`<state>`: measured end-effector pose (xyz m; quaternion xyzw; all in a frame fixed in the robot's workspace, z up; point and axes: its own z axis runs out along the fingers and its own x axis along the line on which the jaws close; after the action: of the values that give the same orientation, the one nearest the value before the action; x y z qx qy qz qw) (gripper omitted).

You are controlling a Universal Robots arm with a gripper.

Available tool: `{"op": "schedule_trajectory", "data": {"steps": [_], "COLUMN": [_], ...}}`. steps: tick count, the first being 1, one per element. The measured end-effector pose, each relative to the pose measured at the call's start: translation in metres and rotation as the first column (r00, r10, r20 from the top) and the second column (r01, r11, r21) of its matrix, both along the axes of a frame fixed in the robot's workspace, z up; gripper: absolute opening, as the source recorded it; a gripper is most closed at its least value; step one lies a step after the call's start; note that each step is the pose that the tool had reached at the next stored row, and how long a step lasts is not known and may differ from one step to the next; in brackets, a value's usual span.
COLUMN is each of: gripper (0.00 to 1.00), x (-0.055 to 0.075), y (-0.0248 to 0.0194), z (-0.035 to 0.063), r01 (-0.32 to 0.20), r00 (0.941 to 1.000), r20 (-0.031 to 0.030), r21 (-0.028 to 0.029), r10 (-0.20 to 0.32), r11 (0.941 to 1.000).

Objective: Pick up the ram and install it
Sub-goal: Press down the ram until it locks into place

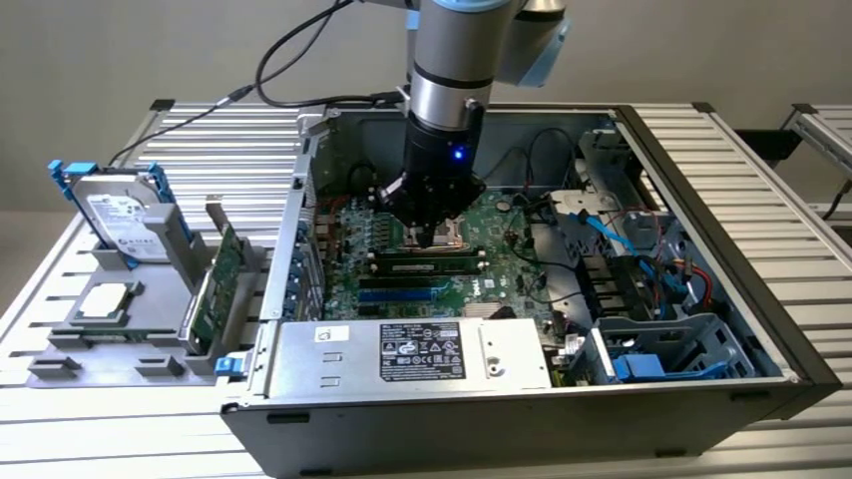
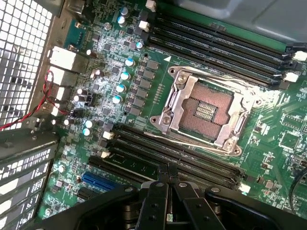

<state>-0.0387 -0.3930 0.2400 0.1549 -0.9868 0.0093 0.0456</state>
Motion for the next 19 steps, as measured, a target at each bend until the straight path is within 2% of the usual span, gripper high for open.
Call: {"op": "schedule_trajectory", "data": {"steps": [7,10,13,19], "gripper": [0.11,0.11,0.11,0.11], "x": [0.0000,0.0000,0.0000,0.0002], "y": [0.0000,0.0000,0.0000,0.0001], "z": [0.0000,0.0001,0.0010,0.0031], "r01": [0.079,0.107,0.128,0.161], "r00": [0.9969,0.9943,0.9916,0.9865], "r20": [0.0040,0.0081,0.0157,0.0345], "r21": [-0.0007,-0.0023,-0.0064,-0.0160], "r10": [-0.079,-0.107,-0.128,-0.160], "r11": [0.9969,0.9943,0.9917,0.9869]}}
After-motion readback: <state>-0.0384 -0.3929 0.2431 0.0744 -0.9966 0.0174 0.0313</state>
